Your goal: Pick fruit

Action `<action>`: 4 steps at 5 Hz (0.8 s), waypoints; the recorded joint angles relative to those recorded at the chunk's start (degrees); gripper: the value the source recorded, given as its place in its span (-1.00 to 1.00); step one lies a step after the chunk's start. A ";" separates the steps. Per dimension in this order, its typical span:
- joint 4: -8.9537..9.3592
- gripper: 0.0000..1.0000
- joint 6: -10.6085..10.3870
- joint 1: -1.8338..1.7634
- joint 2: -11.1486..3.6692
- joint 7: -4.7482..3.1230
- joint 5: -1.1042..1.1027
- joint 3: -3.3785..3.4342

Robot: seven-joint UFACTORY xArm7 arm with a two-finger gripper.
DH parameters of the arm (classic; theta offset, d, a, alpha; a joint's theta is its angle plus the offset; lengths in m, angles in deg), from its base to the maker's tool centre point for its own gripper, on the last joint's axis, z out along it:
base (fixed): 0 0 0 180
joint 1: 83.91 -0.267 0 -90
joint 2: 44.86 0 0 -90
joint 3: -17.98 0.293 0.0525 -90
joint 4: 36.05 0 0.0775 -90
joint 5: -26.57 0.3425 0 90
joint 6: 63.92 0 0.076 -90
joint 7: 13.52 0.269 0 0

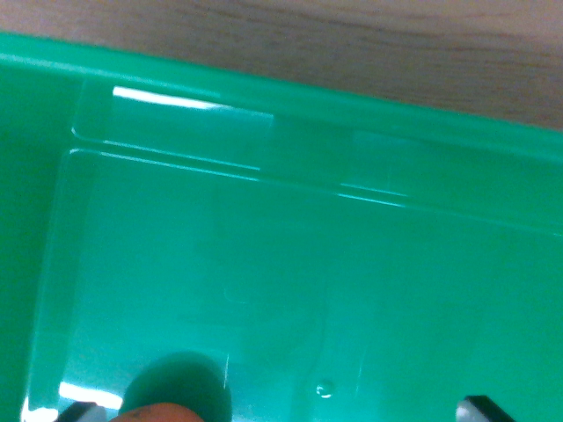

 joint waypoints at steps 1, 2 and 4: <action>2.51 -1.00 -2.60 -0.50 -0.45 -0.32 -0.14 0.38; 2.51 -1.00 -2.60 -0.50 -0.45 -0.32 -0.14 0.38; 5.09 -1.00 -5.26 -1.01 -0.91 -0.64 -0.29 0.76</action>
